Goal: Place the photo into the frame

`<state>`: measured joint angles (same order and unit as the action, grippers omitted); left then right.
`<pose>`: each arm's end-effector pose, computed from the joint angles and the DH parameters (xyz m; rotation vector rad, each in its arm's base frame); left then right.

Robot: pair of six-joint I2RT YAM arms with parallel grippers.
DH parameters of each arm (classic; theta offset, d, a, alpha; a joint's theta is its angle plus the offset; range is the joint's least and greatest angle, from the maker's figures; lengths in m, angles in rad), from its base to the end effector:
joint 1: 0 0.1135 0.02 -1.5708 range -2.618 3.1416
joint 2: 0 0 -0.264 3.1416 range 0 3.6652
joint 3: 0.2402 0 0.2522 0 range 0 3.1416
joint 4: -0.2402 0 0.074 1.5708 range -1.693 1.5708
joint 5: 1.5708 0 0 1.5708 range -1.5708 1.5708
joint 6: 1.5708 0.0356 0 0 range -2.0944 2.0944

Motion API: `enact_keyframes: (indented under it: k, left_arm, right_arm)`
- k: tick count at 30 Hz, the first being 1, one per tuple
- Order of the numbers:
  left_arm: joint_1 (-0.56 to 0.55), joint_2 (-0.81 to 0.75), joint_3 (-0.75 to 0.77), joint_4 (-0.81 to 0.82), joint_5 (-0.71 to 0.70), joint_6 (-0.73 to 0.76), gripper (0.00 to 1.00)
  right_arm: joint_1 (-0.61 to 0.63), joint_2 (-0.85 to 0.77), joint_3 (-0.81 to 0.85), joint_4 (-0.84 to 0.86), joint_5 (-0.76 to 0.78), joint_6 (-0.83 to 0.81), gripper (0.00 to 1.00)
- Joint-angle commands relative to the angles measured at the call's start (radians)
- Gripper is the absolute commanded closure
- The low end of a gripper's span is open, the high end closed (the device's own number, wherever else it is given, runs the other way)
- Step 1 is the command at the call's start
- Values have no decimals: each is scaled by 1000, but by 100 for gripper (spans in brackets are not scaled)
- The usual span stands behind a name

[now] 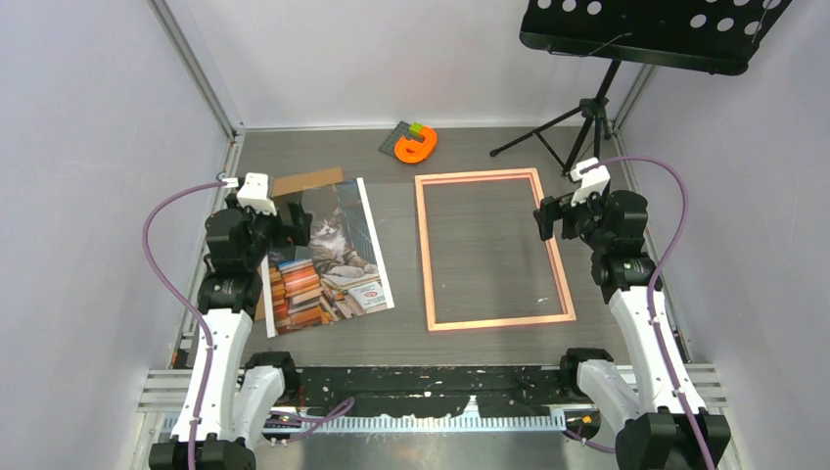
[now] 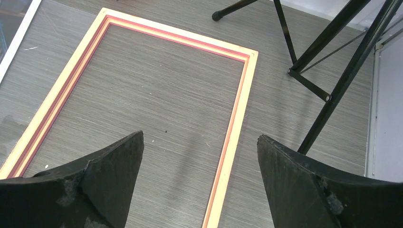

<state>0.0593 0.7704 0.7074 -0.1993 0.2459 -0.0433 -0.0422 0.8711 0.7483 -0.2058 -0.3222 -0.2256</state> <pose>0.1838 0.0022 0.3137 0.0790 1.8286 -0.2140 0.2027 0.0027 0.3102 -0.3880 1.8433 0.1226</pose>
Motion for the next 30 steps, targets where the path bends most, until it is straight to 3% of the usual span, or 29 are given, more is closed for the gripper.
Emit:
enact_keyframes:
  k: [1,15,20,30]
  left_arm:
    - [6,-2,1,12,-18,4,1]
    - [14,40,60,-69,-95,31,1]
    - [13,137,138,-237,-117,39,1]
    - [14,358,205,-400,-37,96,1]
  right_arm:
    - [-4,-1,37,28,-26,-1,5]
    - [36,39,105,-30,-37,-4,5]
    - [231,134,186,-61,89,-25,5]
    - [576,443,401,-33,166,12,4]
